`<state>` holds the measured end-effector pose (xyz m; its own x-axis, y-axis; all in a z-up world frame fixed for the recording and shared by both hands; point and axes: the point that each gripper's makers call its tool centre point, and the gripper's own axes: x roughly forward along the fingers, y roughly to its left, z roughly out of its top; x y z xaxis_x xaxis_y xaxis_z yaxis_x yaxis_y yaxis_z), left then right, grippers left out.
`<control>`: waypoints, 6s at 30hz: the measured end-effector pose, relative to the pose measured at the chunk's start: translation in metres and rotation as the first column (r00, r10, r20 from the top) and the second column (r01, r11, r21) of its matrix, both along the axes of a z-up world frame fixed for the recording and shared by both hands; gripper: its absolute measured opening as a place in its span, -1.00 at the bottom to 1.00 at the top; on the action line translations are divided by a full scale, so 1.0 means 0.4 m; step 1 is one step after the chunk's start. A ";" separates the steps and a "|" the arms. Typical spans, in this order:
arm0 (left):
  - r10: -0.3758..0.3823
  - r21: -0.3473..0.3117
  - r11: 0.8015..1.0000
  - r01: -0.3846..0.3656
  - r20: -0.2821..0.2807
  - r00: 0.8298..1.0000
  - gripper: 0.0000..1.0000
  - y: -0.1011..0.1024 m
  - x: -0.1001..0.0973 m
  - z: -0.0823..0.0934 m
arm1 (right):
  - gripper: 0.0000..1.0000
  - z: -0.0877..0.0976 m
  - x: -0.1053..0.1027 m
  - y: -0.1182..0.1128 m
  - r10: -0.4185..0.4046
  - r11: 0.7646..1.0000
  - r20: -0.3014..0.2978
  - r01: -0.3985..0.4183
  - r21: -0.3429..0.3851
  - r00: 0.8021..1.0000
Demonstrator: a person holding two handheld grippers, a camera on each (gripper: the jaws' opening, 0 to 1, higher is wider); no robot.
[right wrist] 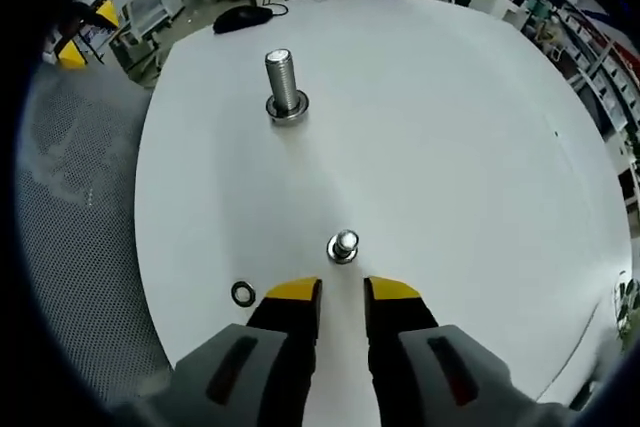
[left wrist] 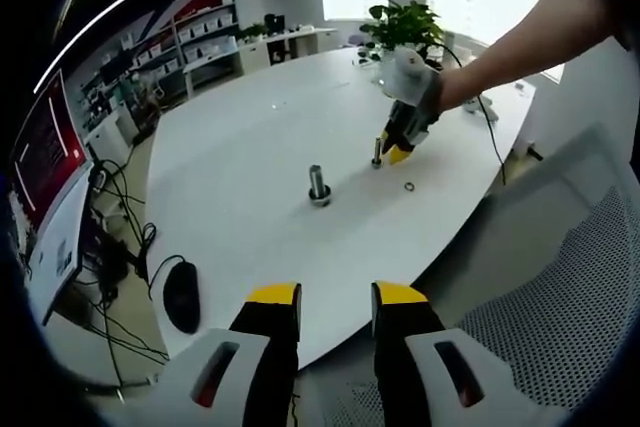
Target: Place the washer onto the threaded stud by aligning its center hole with the stud, sliding it down to the base, and recovering from edge contact or off-axis alignment until the washer reaches the visible bottom stop.
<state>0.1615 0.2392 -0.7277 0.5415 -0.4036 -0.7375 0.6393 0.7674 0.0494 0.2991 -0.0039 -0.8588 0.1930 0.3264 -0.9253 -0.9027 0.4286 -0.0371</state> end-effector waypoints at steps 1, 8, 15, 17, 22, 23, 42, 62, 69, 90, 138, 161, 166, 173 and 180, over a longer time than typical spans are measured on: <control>0.000 0.000 1.000 0.000 0.000 1.000 -0.48 0.000 -0.001 0.001 | -0.59 -0.003 -0.005 -0.006 -0.001 1.000 -0.004 0.001 -0.003 1.000; 0.009 0.000 1.000 -0.009 0.001 1.000 -0.48 0.004 0.002 0.000 | -0.53 -0.004 -0.063 -0.007 0.024 0.999 -0.029 -0.023 0.041 0.999; 0.010 0.007 1.000 -0.010 0.003 1.000 -0.48 0.005 0.002 -0.001 | -0.45 -0.010 -0.117 0.018 0.070 0.994 -0.063 -0.065 0.083 0.996; 0.014 0.006 1.000 -0.014 0.006 1.000 -0.48 0.006 0.003 0.001 | -0.42 -0.006 -0.140 0.041 0.105 0.988 -0.082 -0.094 0.124 0.991; 0.015 0.007 1.000 -0.015 0.008 1.000 -0.48 0.007 0.004 0.002 | -0.42 -0.012 -0.160 0.057 0.146 0.984 -0.075 -0.138 0.112 0.986; 0.016 0.007 1.000 -0.016 0.009 1.000 -0.48 0.008 0.004 0.002 | -0.42 -0.017 -0.161 0.060 0.147 0.984 -0.077 -0.139 0.111 0.986; 0.024 0.012 1.000 -0.024 0.017 1.000 -0.48 0.012 0.008 0.005 | -0.62 -0.020 -0.164 0.067 0.343 0.939 -0.037 -0.343 0.001 0.939; 0.028 0.017 0.999 -0.029 0.021 0.999 -0.48 0.015 0.010 0.005 | -0.70 -0.029 -0.161 0.067 0.351 0.894 -0.105 -0.366 -0.259 0.930; 0.032 0.004 0.999 -0.032 0.023 0.999 -0.48 0.014 0.012 0.009 | -0.71 -0.024 -0.165 0.062 0.320 0.922 -0.051 -0.323 -0.215 0.946; 0.027 -0.007 1.000 -0.027 0.022 0.999 -0.47 0.010 0.010 0.010 | -0.72 -0.016 -0.158 0.052 0.039 0.999 -0.018 -0.039 0.018 0.999; 0.049 -0.029 0.998 -0.048 0.038 0.998 -0.44 0.015 0.019 0.021 | -0.72 0.147 0.028 0.068 -0.002 0.994 0.108 -0.009 0.105 0.994; 0.047 -0.033 0.998 -0.046 0.036 0.998 -0.44 0.013 0.017 0.021 | -0.72 0.094 0.042 0.072 0.008 0.998 0.062 -0.012 0.065 0.998; 0.050 -0.033 0.998 -0.049 0.034 0.998 -0.44 0.014 0.018 0.020 | -0.72 0.073 0.047 0.070 0.012 0.999 0.049 -0.014 0.047 0.999; 0.048 -0.032 0.998 -0.047 0.030 0.998 -0.44 0.013 0.018 0.018 | -0.71 0.042 0.053 0.068 0.005 0.999 0.033 -0.006 0.033 0.999; 0.049 -0.028 0.998 -0.048 0.022 0.999 -0.44 0.015 0.017 0.013 | -0.70 0.009 0.056 0.063 -0.014 1.000 0.011 0.014 0.021 1.000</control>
